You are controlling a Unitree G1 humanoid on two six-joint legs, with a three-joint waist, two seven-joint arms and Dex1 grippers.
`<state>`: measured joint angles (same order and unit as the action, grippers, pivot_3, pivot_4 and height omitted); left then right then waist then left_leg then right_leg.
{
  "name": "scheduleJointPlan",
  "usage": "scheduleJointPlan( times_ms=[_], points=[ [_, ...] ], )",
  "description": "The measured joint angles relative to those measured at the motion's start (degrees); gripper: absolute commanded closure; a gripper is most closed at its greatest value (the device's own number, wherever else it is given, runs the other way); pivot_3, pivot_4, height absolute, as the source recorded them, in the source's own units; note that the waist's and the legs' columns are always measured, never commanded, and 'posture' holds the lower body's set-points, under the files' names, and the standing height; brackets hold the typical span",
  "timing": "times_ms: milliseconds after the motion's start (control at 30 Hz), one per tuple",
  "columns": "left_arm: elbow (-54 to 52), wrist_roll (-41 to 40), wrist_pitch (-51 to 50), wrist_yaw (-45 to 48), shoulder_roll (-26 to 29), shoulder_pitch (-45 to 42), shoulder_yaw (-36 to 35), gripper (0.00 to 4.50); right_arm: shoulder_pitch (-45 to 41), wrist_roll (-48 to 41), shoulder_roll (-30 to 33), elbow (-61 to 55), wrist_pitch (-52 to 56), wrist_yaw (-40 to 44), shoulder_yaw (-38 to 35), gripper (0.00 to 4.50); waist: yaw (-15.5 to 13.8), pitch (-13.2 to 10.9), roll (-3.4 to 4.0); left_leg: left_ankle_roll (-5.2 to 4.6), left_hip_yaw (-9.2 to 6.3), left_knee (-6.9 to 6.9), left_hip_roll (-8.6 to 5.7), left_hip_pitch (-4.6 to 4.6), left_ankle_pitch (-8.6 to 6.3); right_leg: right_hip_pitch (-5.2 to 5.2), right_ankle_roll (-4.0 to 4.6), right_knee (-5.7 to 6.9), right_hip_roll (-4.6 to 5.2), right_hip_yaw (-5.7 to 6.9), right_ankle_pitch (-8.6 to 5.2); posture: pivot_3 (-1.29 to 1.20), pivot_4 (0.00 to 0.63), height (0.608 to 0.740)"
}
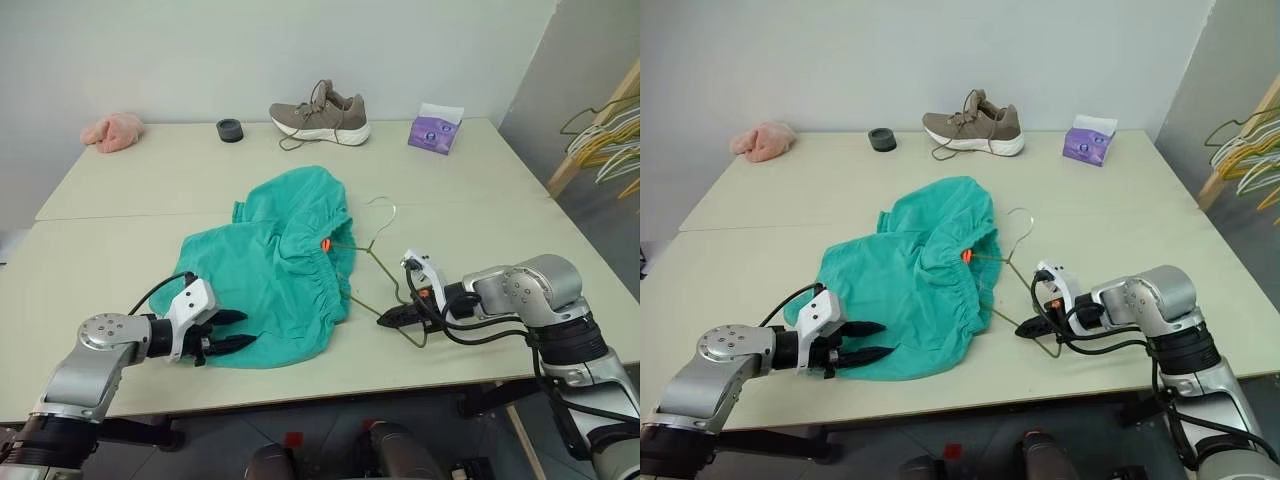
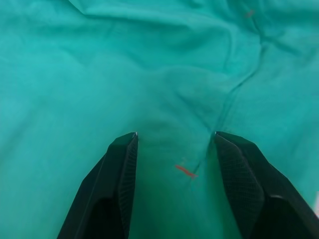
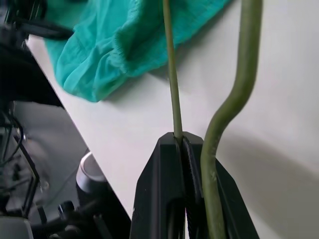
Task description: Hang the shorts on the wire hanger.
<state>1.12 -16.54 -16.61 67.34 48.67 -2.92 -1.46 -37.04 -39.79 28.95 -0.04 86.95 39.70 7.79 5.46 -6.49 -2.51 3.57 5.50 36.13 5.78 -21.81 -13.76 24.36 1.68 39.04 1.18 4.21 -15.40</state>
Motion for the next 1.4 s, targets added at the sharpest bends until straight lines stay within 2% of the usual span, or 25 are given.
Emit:
scheduleJointPlan(
  times_ms=[33,233,267,567,867,1133,1400],
  points=[
    [-0.3,0.0,0.2,0.4,0.3,0.5,0.0,2.48,-0.1,0.4,0.1,0.8,0.0,-0.2,-0.1,4.5,0.0,0.0,0.03,0.0,0.0,0.0,-0.01,0.0,0.0,0.0,0.0,0.0,0.01,0.0,0.0,-0.12,0.101,0.74],
    [-1.5,-0.1,1.6,0.9,0.5,3.5,-0.3,4.29,-0.8,2.9,5.5,5.7,-4.0,2.1,2.5,4.5,-0.2,0.2,0.33,-0.04,0.07,-0.02,-0.06,0.04,-0.02,0.0,-0.01,-0.05,0.03,-0.08,-0.01,-0.12,0.095,0.74],
    [-1.8,-0.2,1.7,0.9,0.5,3.9,-0.3,4.48,-1.2,3.1,5.4,7.0,-4.6,2.5,2.5,4.5,-0.2,0.2,0.36,-0.04,0.07,-0.02,-0.05,0.06,-0.02,-0.01,0.0,-0.04,0.03,-0.08,-0.01,-0.11,0.094,0.74],
    [-4.0,-1.2,1.9,0.9,0.5,7.2,-0.6,4.48,-8.7,7.1,0.2,20.3,-9.9,2.7,2.4,4.5,0.2,0.5,0.78,-0.04,0.12,-0.01,-0.05,0.11,-0.02,-0.04,-0.01,-0.02,0.02,-0.14,-0.01,-0.11,0.087,0.74],
    [-5.2,-1.5,1.9,0.9,0.7,9.0,-0.9,4.48,-17.8,14.6,-3.6,36.7,-20.9,3.1,2.4,4.5,0.8,0.6,1.08,-0.04,0.2,-0.04,-0.06,0.12,-0.02,-0.02,-0.01,-0.03,0.02,-0.2,-0.01,-0.11,0.084,0.74],
    [-5.1,-1.5,1.7,1.0,0.7,8.5,-0.5,4.48,-19.1,18.4,-8.0,39.2,-22.5,5.9,4.5,4.5,0.8,0.8,1.19,-0.04,0.18,-0.04,-0.06,0.1,-0.02,-0.03,0.0,-0.03,0.04,-0.19,0.0,-0.1,0.082,0.74],
    [-5.4,-1.5,0.9,0.9,0.7,8.5,-0.4,4.48,-20.6,18.6,-15.9,47.4,-24.9,-5.7,-6.9,4.5,0.8,0.8,1.21,-0.04,0.18,-0.03,-0.05,0.17,-0.02,-0.07,0.0,0.02,0.04,-0.2,0.01,-0.09,0.085,0.74]
  ],
)
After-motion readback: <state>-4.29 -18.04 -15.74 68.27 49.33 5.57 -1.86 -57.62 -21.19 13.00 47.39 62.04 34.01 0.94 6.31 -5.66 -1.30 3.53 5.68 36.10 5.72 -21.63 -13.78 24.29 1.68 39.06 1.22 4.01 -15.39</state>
